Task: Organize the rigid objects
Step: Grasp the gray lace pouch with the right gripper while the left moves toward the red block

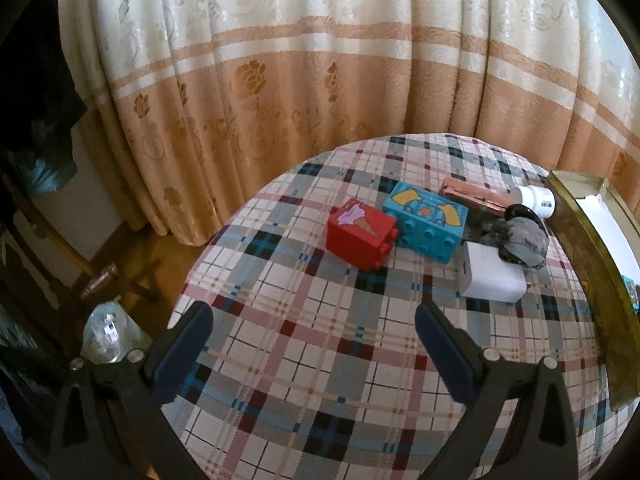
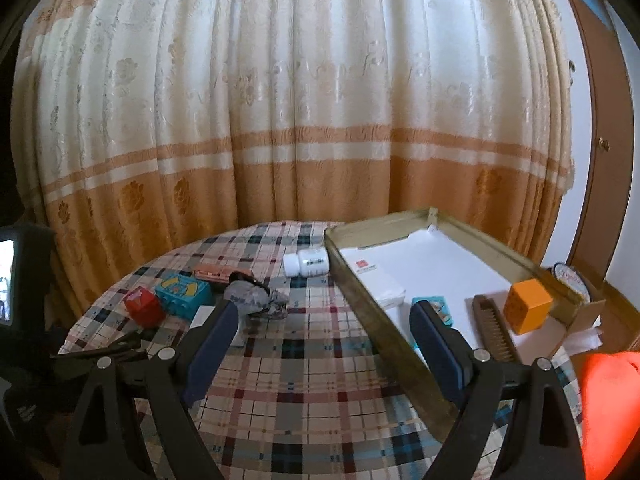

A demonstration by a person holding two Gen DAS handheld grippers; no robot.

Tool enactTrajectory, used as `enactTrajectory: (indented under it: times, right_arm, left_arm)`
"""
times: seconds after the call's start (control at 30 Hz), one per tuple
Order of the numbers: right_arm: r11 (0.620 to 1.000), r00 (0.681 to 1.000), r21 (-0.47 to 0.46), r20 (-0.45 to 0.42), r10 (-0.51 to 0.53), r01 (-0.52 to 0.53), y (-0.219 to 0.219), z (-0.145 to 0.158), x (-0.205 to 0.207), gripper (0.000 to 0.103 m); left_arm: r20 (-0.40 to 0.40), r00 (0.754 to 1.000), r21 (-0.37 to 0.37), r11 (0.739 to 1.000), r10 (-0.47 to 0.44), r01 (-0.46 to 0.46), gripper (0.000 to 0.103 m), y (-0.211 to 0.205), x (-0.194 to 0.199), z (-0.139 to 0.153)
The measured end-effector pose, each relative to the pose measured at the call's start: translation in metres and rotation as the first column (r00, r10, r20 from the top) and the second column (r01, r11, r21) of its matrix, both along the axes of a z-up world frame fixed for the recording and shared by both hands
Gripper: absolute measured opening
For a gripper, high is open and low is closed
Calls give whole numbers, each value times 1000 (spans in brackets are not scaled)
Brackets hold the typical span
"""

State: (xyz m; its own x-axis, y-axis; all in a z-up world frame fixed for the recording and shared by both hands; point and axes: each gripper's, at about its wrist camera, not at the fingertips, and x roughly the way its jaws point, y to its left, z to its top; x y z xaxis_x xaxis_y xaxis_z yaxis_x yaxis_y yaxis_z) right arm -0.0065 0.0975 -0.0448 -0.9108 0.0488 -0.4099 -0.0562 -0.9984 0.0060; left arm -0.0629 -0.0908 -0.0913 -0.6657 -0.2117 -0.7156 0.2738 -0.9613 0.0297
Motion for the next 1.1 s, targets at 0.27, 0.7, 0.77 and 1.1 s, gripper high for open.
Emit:
enactTrajectory:
  times: [0.27, 0.7, 0.77, 1.1]
  right_arm:
    - [996, 989, -17, 118, 87, -86, -20, -14, -27, 89]
    - [986, 974, -135, 190, 120, -95, -22, -29, -64, 89]
    - [986, 974, -133, 188, 125, -101, -24, -29, -74, 89]
    - [974, 927, -204, 335, 169, -104, -31, -48, -135, 89]
  left_arm:
    - [87, 996, 62, 998, 24, -29, 102, -12, -11, -15]
    - [133, 991, 47, 998, 28, -35, 102, -10, -15, -22]
    - [137, 990, 43, 999, 24, -30, 102, -10, -17, -22]
    - [118, 993, 72, 997, 18, -26, 102, -14, -15, -21]
